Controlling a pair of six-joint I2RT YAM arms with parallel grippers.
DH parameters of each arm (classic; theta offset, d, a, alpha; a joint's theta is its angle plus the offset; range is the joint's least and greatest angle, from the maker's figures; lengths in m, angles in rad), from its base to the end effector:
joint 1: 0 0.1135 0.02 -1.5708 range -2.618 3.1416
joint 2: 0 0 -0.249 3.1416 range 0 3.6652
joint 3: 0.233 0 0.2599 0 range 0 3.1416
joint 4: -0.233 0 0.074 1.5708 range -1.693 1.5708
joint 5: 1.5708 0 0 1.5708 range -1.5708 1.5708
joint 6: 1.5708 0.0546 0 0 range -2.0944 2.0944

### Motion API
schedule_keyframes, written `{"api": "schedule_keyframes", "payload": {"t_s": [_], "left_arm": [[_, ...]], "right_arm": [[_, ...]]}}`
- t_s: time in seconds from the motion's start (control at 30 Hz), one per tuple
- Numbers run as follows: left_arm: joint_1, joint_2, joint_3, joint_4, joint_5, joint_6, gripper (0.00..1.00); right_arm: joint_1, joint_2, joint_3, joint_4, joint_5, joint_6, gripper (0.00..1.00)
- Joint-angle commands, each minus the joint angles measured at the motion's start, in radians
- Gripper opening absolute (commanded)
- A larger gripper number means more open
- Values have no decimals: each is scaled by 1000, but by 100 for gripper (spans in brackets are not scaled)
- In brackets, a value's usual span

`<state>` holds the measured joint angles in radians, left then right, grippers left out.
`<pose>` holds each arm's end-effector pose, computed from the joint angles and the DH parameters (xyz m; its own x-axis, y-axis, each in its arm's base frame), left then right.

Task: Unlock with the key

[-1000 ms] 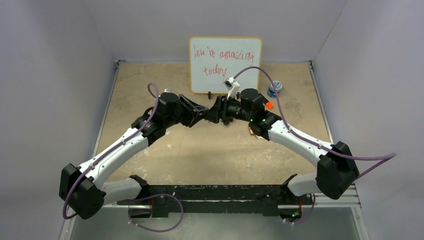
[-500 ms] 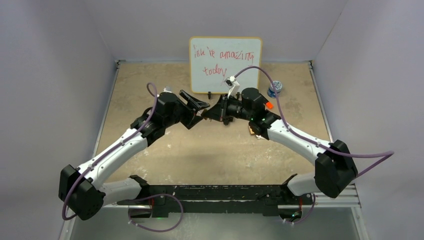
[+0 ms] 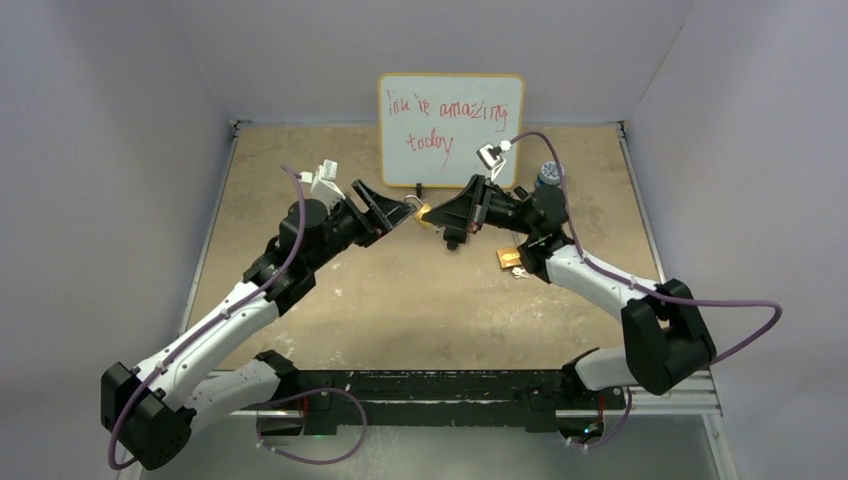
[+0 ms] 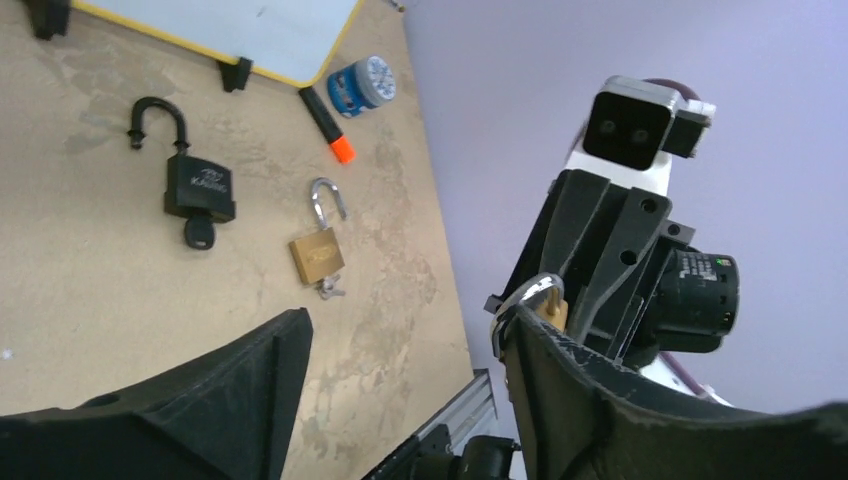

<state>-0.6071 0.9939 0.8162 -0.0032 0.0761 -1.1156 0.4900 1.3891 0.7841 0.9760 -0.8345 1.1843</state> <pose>0.2194 -0.1575 0.3135 -0.6311 -0.6521 -0.4202 0.1444 0.4335 -0.8895 0.2635 0.1864 0.3041 -0.7365 0.3121 -0.6001 -0.6451 -0.0572 0.7620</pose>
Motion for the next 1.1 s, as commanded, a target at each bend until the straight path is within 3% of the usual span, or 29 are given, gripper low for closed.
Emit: {"api": "schedule_keyframes", "payload": {"t_s": [0.0, 0.13, 0.27, 0.63, 0.73, 0.93, 1.07], "left_arm": [[15, -61, -57, 187, 52, 134, 64], [20, -54, -59, 223, 68, 140, 53], [20, -35, -67, 293, 93, 136, 48], [20, 101, -46, 560, 159, 214, 43], [20, 122, -30, 546, 171, 253, 50], [20, 73, -79, 399, 154, 329, 76], [20, -4, -141, 268, 136, 384, 82]], "right_arm": [[-1, 13, -23, 491, -36, 352, 0], [3, 49, -13, 670, 8, 519, 0], [4, 67, -8, 734, 18, 594, 0], [14, 41, 4, 589, 80, 678, 0], [14, 22, -4, 549, 98, 697, 0], [7, -29, -53, 338, 219, 602, 0], [7, -4, -5, 234, 323, 544, 0]]}}
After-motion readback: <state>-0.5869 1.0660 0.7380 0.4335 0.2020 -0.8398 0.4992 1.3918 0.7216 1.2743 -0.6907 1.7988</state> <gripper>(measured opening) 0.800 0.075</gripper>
